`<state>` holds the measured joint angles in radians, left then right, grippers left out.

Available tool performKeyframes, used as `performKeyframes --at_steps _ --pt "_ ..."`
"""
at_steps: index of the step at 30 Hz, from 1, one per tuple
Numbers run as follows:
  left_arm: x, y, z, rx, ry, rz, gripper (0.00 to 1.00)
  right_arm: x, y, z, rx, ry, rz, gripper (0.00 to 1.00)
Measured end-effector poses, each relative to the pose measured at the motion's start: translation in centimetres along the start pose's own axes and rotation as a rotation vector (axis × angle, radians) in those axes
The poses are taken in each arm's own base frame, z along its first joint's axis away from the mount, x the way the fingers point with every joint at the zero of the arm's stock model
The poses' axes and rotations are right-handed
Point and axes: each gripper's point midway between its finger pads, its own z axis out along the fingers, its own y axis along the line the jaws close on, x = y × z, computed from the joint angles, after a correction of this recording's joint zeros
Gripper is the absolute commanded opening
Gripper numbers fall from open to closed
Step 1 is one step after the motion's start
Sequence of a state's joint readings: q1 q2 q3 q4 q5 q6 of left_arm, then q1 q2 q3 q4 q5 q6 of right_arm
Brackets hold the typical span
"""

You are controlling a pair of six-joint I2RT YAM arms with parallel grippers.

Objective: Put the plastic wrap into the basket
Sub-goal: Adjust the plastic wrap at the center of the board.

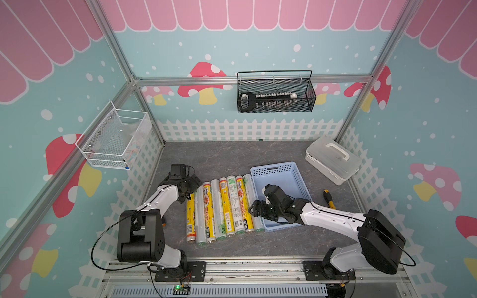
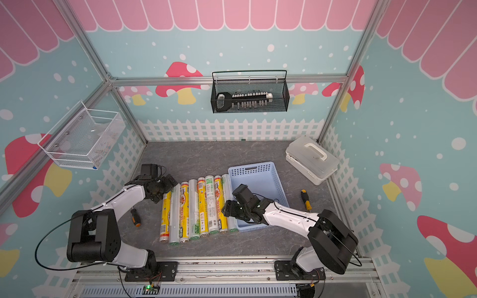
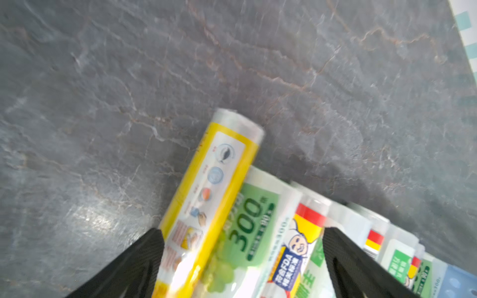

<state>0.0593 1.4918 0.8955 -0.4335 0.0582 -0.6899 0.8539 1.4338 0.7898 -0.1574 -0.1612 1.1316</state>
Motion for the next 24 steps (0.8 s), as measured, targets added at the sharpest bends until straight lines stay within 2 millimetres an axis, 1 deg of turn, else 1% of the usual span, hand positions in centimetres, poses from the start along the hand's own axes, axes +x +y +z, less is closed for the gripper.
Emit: performKeyframes --at_steps 3,6,8,11,13,14,16,18,19,20,21,23,24 --pt "-1.0 0.0 -0.5 -0.03 -0.031 0.02 0.99 -0.4 -0.1 -0.3 0.022 -0.036 -0.002 0.84" --pt "-1.0 0.5 -0.6 -0.057 -0.032 0.025 0.99 -1.3 -0.9 -1.7 0.083 -0.09 -0.033 0.86" --pt "-0.7 0.7 -0.6 -0.066 -0.02 0.028 0.99 -2.2 -1.3 -3.3 0.123 -0.133 -0.082 0.87" --pt "-0.1 0.5 -1.0 -0.071 -0.006 0.046 0.99 -4.2 -1.7 -6.2 0.164 -0.211 -0.166 0.87" --pt "0.4 -0.4 -2.0 -0.06 -0.007 0.075 0.99 -6.0 -2.5 -8.3 0.189 -0.257 -0.214 0.86" --pt "0.5 -1.2 -2.7 -0.046 -0.019 0.095 0.99 -6.9 -3.2 -9.2 0.201 -0.275 -0.226 0.86" --pt "1.1 -3.9 -4.5 0.008 -0.051 0.156 0.99 -8.4 -4.9 -10.5 0.22 -0.282 -0.239 0.86" --pt "2.4 -7.7 -6.7 0.093 -0.082 0.239 0.98 -9.7 -7.2 -11.3 0.274 -0.264 -0.247 0.88" --pt "3.5 -10.1 -8.0 0.146 -0.092 0.291 0.97 -10.0 -8.3 -11.6 0.312 -0.241 -0.26 0.89" --pt "4.5 -11.8 -8.8 0.186 -0.094 0.328 0.96 -10.2 -8.9 -11.8 0.346 -0.226 -0.271 0.89" --pt "5.9 -13.8 -9.6 0.232 -0.09 0.373 0.96 -10.6 -9.7 -12.2 0.396 -0.212 -0.285 0.9" --pt "9.0 -16.6 -10.6 0.288 -0.067 0.455 0.94 -11.5 -11.2 -13.3 0.49 -0.213 -0.314 0.93" --pt "10.7 -17.7 -10.8 0.307 -0.049 0.495 0.93 -12.0 -11.9 -14.2 0.532 -0.222 -0.322 0.95"
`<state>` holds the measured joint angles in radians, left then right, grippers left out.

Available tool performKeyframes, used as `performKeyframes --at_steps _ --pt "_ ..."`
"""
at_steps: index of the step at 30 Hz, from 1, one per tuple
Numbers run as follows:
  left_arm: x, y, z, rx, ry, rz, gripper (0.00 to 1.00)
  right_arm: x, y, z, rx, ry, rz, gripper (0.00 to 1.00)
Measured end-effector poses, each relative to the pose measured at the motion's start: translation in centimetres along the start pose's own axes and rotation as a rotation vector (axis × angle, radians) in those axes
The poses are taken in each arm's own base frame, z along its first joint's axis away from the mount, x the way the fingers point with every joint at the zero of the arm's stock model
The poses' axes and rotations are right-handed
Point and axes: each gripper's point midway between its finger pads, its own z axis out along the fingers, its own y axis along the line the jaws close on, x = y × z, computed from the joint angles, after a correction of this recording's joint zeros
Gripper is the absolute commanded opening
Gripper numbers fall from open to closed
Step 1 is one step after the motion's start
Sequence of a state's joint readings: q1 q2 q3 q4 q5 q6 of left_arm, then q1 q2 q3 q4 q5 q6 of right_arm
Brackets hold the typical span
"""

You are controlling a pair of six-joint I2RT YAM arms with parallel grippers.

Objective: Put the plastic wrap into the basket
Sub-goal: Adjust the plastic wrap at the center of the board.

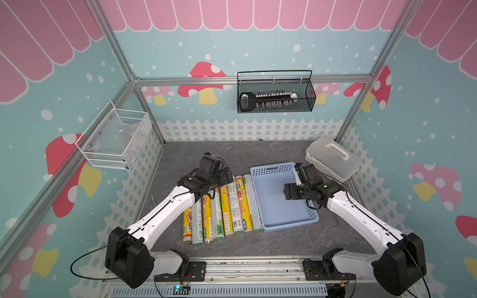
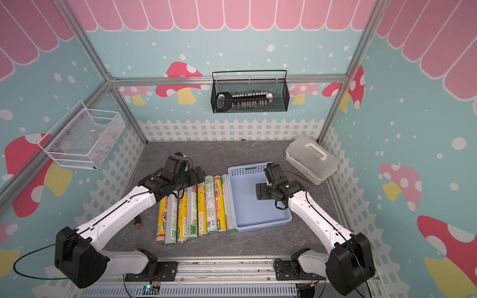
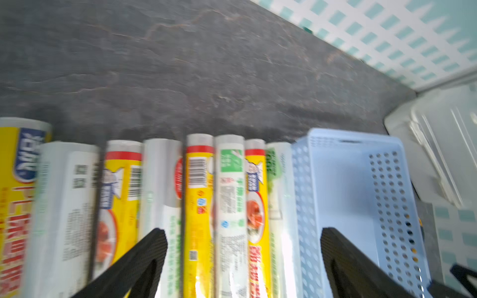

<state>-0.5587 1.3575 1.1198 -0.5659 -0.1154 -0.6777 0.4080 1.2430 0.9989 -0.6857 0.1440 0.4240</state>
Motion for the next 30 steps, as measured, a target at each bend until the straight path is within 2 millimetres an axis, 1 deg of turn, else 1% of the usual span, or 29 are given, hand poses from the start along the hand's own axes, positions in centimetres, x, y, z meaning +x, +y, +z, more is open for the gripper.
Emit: performKeyframes --at_steps 2,3,5,6,8,10,12,15,17,20,22,26,30 --pt "2.1 -2.4 0.8 0.02 0.041 0.055 0.91 -0.6 -2.3 -0.3 0.059 -0.007 -0.006 0.95" --pt "3.3 -3.2 1.4 0.02 0.066 0.076 0.9 -0.8 -3.5 -0.4 0.084 -0.007 0.001 0.95" --pt "5.2 -4.0 2.4 0.005 0.103 0.107 0.86 -1.0 -5.1 0.0 0.097 0.007 0.017 0.94" --pt "5.9 -4.2 2.8 -0.006 0.117 0.117 0.84 -1.0 -5.7 0.4 0.089 0.025 0.024 0.94" --pt "6.8 -4.3 3.3 -0.023 0.131 0.125 0.82 -0.7 -5.9 1.8 0.058 0.074 0.027 0.93" --pt "7.1 -4.2 3.4 -0.035 0.134 0.123 0.78 -0.1 -5.5 3.4 0.028 0.132 0.016 0.93" --pt "6.9 -4.2 3.4 -0.042 0.126 0.11 0.76 0.7 -5.2 4.9 0.007 0.183 0.008 0.93" --pt "6.5 -4.5 3.5 -0.044 0.116 0.098 0.71 1.4 -5.6 6.0 0.015 0.228 0.008 0.93" --pt "6.3 -4.8 3.9 -0.045 0.117 0.09 0.66 1.6 -6.5 6.4 0.046 0.239 0.02 0.93" --pt "6.5 -5.0 4.9 -0.058 0.132 0.091 0.61 1.6 -8.1 6.4 0.1 0.241 0.054 0.93" --pt "6.9 -4.9 5.5 -0.069 0.145 0.092 0.6 1.8 -9.1 6.3 0.132 0.234 0.079 0.93" --pt "7.3 -5.0 6.5 -0.084 0.161 0.098 0.57 3.3 -10.6 6.0 0.179 0.247 0.131 0.94" --pt "7.4 -5.1 7.0 -0.092 0.167 0.096 0.57 4.6 -11.8 5.9 0.205 0.263 0.175 0.93"
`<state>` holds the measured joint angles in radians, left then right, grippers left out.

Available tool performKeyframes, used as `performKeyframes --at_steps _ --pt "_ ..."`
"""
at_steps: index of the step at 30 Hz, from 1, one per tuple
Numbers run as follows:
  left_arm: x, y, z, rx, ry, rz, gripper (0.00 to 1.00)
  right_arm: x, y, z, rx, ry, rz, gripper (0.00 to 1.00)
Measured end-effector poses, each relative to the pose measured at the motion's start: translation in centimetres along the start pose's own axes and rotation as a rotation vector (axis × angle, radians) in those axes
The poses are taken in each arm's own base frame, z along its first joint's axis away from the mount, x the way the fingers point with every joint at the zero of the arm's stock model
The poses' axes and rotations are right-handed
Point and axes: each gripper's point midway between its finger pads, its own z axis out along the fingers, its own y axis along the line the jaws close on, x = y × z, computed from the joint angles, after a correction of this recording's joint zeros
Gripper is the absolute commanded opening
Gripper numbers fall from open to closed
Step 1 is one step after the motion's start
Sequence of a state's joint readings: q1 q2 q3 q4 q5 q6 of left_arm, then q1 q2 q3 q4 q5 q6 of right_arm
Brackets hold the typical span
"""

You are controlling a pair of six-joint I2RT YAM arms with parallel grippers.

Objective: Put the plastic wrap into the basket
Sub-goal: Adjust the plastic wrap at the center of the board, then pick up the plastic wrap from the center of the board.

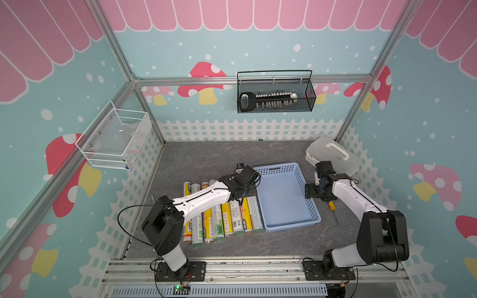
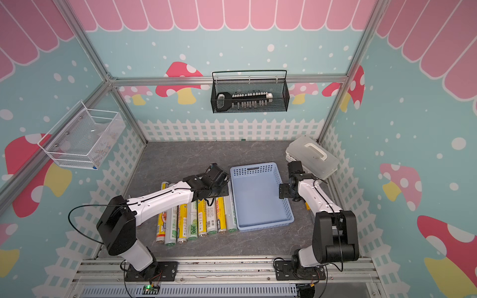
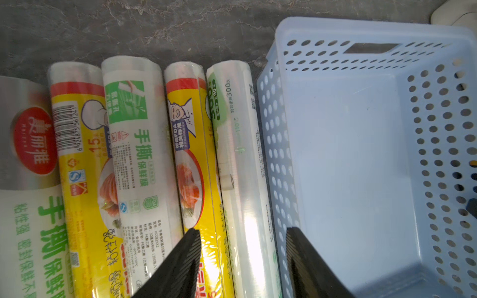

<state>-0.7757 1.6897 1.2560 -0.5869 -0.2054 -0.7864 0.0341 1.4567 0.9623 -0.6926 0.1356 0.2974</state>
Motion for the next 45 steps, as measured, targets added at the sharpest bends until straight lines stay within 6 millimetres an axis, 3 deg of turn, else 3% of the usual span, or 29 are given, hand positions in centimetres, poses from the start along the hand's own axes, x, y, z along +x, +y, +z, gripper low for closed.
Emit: performKeyframes --at_steps 4,7,13,18,27,45 --pt "0.0 -0.1 0.2 -0.002 0.002 -0.011 0.53 0.2 -0.8 -0.2 0.011 -0.008 0.032 0.91" --pt "0.1 -0.1 0.4 -0.005 0.006 -0.014 0.5 -0.3 -0.1 -1.3 -0.053 -0.045 0.053 0.9" --pt "0.6 -1.6 2.2 -0.002 0.04 -0.01 0.44 -1.5 0.8 -6.2 -0.161 -0.214 0.079 0.92" --pt "1.6 -1.1 3.4 -0.044 0.063 -0.034 0.48 -2.0 1.8 -9.3 -0.248 -0.308 0.072 0.92" --pt "2.4 -0.9 5.2 -0.077 0.096 -0.047 0.53 -1.6 3.7 -9.8 -0.366 -0.294 0.052 0.92" --pt "3.8 -0.5 7.9 -0.136 0.156 -0.039 0.58 -1.4 5.0 -9.5 -0.438 -0.26 0.04 0.93"
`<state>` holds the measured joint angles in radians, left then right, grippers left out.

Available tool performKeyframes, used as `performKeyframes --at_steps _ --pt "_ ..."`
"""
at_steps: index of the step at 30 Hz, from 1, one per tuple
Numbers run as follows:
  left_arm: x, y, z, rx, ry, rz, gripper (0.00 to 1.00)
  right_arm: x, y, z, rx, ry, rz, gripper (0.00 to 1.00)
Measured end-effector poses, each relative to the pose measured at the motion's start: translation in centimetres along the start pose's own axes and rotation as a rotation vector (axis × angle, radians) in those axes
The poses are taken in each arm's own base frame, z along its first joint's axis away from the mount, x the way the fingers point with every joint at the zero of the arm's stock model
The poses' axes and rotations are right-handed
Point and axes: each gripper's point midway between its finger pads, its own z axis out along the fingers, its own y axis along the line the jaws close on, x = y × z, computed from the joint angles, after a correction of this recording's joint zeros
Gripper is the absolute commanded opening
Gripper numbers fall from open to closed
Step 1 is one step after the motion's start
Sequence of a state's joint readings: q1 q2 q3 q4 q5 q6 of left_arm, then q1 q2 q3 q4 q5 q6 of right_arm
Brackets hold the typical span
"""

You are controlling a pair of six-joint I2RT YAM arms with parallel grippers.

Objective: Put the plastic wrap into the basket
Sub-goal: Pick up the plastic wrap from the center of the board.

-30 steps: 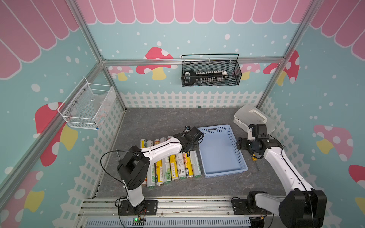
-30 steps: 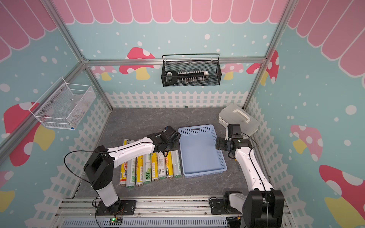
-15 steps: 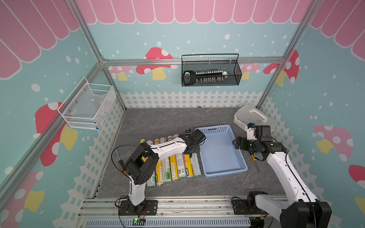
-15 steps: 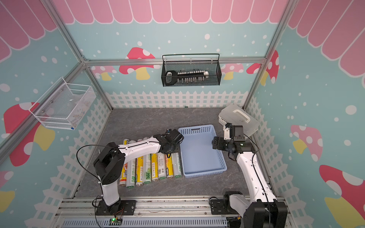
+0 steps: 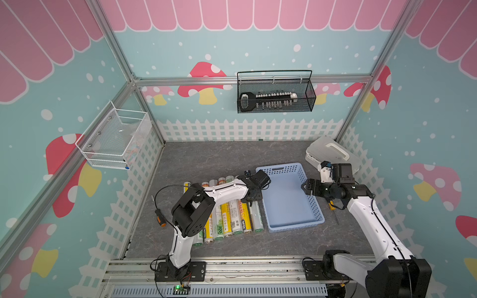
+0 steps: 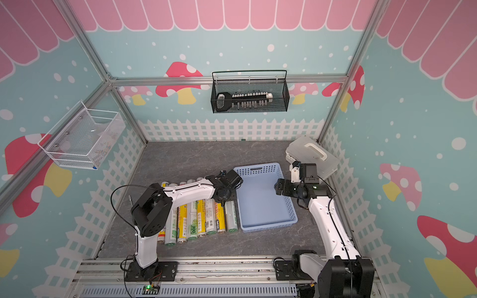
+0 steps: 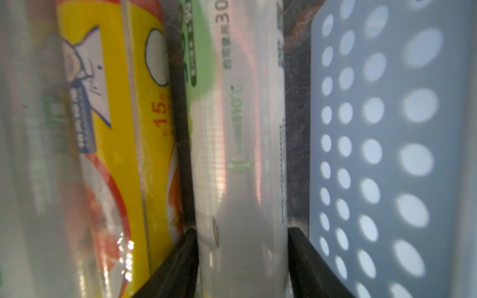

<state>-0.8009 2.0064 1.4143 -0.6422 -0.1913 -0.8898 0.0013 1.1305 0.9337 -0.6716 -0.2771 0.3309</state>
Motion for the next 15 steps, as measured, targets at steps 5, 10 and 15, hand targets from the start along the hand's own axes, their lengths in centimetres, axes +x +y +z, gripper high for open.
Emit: performKeyframes --at_steps 5,10,15 --pt "0.5 0.0 1.2 -0.013 0.021 -0.003 0.59 0.0 -0.2 0.2 0.007 0.005 -0.001 0.96" --pt "0.6 0.0 1.4 -0.016 0.028 -0.01 0.51 0.3 -1.3 1.0 0.061 0.029 0.0 0.98" --pt "0.5 -0.1 1.3 -0.013 0.027 -0.014 0.35 0.5 -2.7 1.6 0.128 0.052 0.003 1.0"
